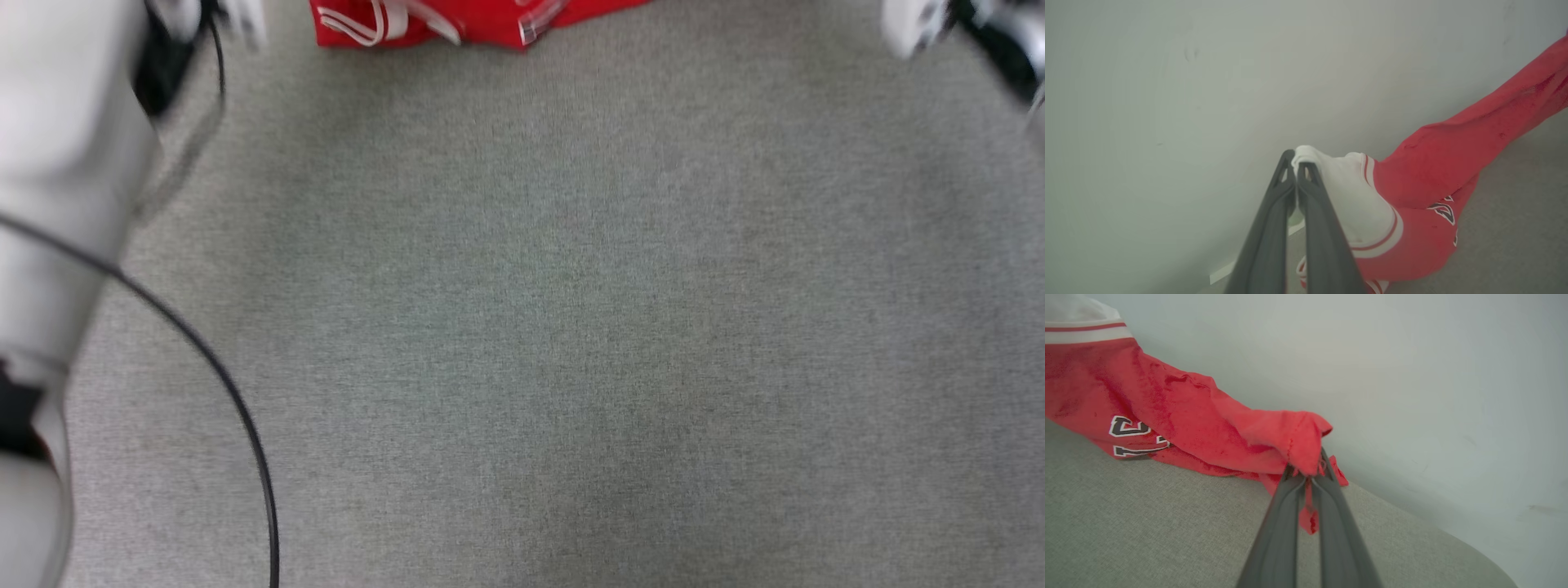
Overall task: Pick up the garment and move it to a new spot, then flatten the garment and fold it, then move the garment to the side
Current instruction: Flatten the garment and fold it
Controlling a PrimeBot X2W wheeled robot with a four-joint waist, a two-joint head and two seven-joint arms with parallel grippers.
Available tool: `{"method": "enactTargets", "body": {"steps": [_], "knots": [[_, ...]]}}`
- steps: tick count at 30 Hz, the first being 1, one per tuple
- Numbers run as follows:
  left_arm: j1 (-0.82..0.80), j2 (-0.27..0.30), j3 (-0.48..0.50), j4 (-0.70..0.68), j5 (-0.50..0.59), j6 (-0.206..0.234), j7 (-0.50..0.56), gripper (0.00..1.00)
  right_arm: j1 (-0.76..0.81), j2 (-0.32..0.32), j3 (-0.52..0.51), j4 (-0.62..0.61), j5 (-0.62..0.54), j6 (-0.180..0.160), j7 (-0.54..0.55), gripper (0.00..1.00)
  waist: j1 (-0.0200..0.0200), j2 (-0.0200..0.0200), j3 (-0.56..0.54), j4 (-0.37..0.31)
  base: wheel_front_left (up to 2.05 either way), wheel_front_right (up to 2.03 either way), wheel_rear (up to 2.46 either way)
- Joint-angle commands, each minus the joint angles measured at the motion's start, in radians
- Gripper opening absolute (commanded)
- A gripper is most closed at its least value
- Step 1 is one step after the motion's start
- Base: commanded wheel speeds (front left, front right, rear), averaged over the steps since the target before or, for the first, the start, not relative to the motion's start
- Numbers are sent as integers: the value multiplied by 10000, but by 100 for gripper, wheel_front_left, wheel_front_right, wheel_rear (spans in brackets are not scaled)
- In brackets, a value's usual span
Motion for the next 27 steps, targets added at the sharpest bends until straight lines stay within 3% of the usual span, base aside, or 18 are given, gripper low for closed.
{"method": "enactTargets", "body": {"steps": [1,6,10,18,27], "knots": [[445,72,-46,-66,-100,1,-105,0,334,-53,139,-95,190,-7,-96,0,0,0,-249,13,0,0,0],[2322,259,-129,-633,-444,158,-362,0,1654,-482,954,-608,957,-7,-277,0,0,0,-846,58,0,0,0],[3856,598,-76,-1590,-687,575,-487,0,2677,-866,1592,-1086,1530,-7,-398,0,0,0,-1409,17,0,0,0],[7459,1597,-407,-4224,-1123,1881,-136,0,4703,-1785,2162,-2075,2788,-7,-964,0,0,0,-2617,-15,0,0,0],[10952,2843,-740,-7398,-1851,3595,589,0,6948,-3002,2794,-3219,3236,-9,-1397,0,0,0,-3669,-111,0,0,0]]}}
